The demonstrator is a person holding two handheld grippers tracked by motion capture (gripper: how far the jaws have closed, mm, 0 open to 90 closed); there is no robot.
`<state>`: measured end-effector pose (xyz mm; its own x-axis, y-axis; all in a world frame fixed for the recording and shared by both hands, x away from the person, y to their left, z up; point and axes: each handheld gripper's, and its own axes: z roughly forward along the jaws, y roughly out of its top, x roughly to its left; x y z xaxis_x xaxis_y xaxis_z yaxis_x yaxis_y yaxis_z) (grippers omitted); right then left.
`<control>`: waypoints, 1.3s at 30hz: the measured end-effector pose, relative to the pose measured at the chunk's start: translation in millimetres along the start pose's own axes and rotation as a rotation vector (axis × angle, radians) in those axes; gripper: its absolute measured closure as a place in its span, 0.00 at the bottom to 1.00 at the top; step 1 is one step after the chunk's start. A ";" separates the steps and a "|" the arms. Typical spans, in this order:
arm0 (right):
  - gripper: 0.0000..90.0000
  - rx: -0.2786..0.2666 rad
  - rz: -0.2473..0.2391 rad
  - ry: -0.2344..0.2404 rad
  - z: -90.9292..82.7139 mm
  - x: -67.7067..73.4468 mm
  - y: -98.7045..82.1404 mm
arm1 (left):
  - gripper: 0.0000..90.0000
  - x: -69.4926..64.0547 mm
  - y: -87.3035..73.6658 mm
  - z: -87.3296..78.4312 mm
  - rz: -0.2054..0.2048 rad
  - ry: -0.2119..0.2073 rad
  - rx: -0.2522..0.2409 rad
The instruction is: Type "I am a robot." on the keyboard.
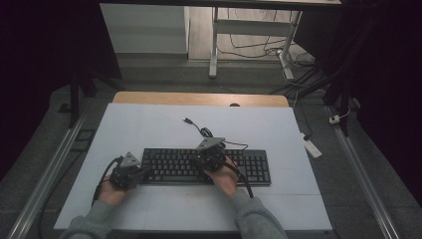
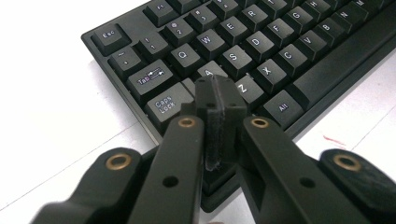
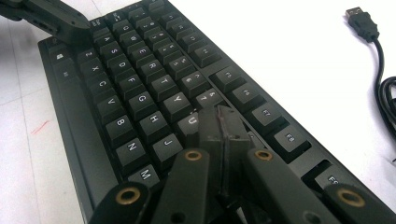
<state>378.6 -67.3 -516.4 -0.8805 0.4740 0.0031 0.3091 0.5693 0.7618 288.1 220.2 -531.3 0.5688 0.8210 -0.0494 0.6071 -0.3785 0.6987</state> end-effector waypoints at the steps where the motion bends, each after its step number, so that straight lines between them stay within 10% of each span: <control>1: 0.99 0.002 0.000 -0.002 0.2 -0.2 -0.1 | 0.99 0.0 0.0 0.0 -0.001 0.000 0.000; 20: 0.99 -0.031 0.012 0.000 -5.3 -1.3 0.1 | 0.97 0.2 0.2 -2.3 -0.006 0.009 -0.022; 39: 0.67 -0.082 0.035 -0.039 -37.7 -10.2 -12.2 | 0.77 4.5 0.7 -13.3 -0.051 -0.016 -0.097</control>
<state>370.2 -104.3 -501.4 -0.8545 0.5194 0.0063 0.3072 0.4957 0.8124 283.8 229.3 -521.6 0.5473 0.8313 -0.0976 0.5796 -0.2923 0.7607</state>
